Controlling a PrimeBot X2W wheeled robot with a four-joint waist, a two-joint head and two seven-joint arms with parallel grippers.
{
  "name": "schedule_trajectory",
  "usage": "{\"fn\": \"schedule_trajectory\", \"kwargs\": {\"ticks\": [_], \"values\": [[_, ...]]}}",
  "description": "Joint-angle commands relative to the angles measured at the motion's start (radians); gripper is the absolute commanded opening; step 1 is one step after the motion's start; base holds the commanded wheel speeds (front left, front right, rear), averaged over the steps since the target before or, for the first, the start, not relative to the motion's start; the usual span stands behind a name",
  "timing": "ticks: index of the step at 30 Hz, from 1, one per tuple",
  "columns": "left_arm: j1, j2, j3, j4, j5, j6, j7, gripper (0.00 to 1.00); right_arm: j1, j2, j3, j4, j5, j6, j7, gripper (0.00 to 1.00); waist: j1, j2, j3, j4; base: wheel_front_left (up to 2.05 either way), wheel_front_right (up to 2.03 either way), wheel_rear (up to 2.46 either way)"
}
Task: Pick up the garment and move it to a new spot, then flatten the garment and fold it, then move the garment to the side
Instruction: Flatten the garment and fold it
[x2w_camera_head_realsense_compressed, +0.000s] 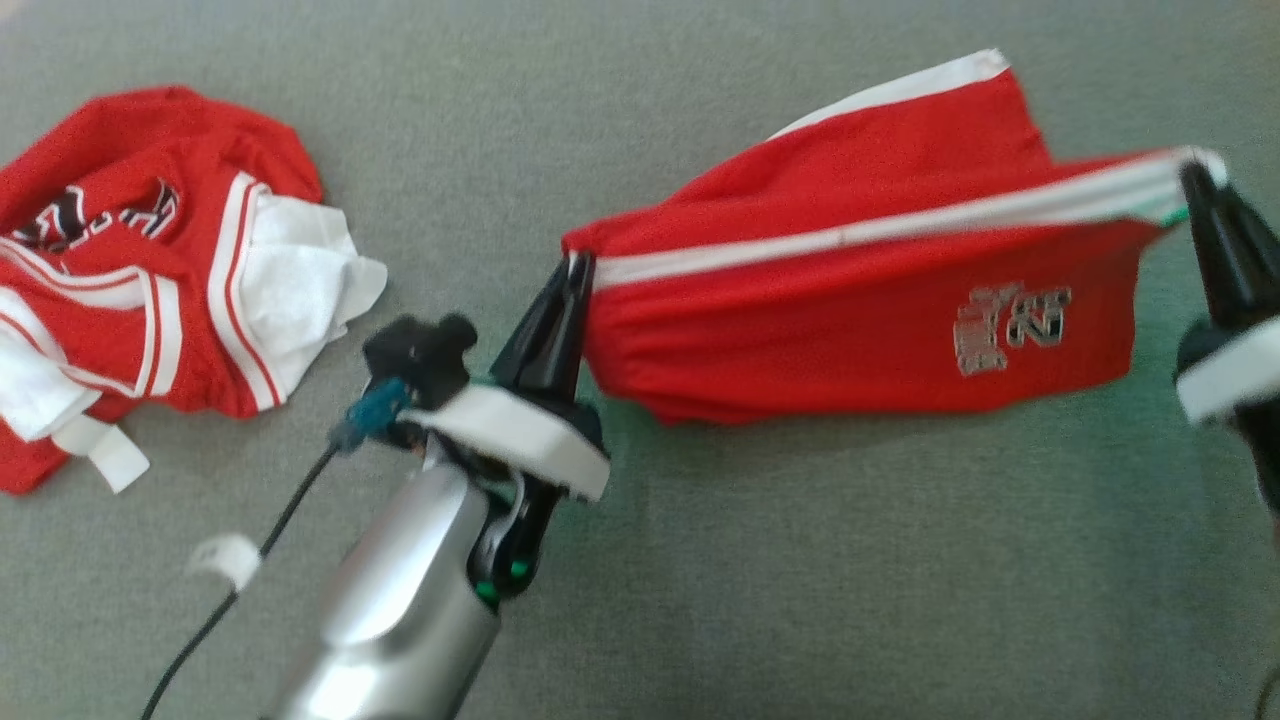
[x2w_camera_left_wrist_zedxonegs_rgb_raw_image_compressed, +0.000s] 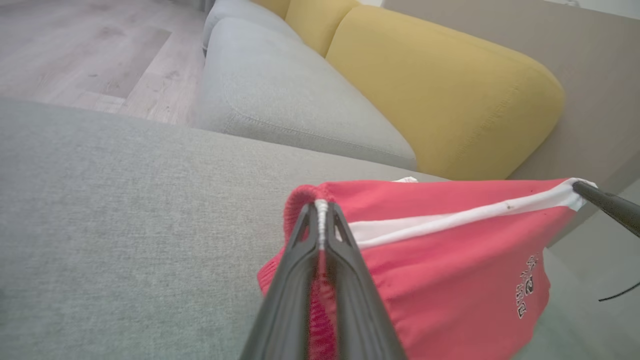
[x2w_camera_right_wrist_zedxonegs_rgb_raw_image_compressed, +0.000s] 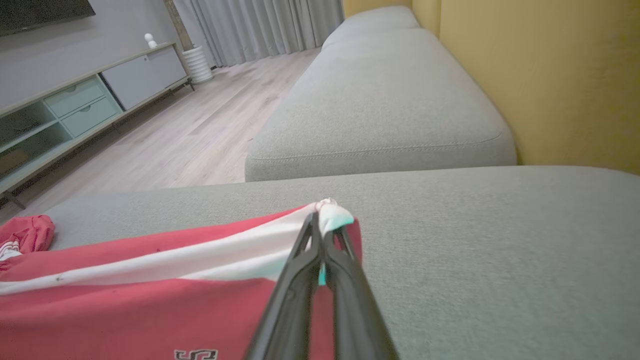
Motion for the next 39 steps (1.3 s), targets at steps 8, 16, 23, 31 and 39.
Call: {"fn": "schedule_trajectory", "kwargs": {"ticks": [8,16,23,31,39], "values": [[-0.202,0.002,-0.063,0.098,-0.111,0.024,-0.013,0.00,-0.259,-0.057,0.107,0.178,0.059,-0.001,-0.025,0.00,-0.0004,0.0000,0.086,0.037,0.00,0.00,0.00],[-0.330,0.002,-0.140,0.220,-0.169,0.071,-0.064,0.00,-0.441,-0.080,0.246,0.361,0.074,-0.001,-0.059,0.00,-0.0004,0.0000,0.129,0.053,0.00,0.00,0.00],[-0.376,0.002,-0.219,0.295,-0.225,0.090,-0.113,0.78,-0.533,-0.075,0.339,0.493,0.097,-0.001,-0.132,1.00,-0.0004,0.0000,0.138,0.055,0.00,0.00,0.00],[-0.322,0.002,-0.218,0.298,-0.218,0.136,-0.164,1.00,-0.453,-0.086,0.432,0.530,0.177,-0.001,-0.307,1.00,-0.0004,0.0000,0.057,0.050,0.00,0.00,0.00],[-0.058,0.013,-0.031,0.004,0.098,0.274,-0.165,1.00,-0.260,-0.074,0.435,0.514,0.210,-0.001,-0.362,1.00,-0.0004,0.0000,-0.017,0.051,0.00,0.00,0.00]]}}
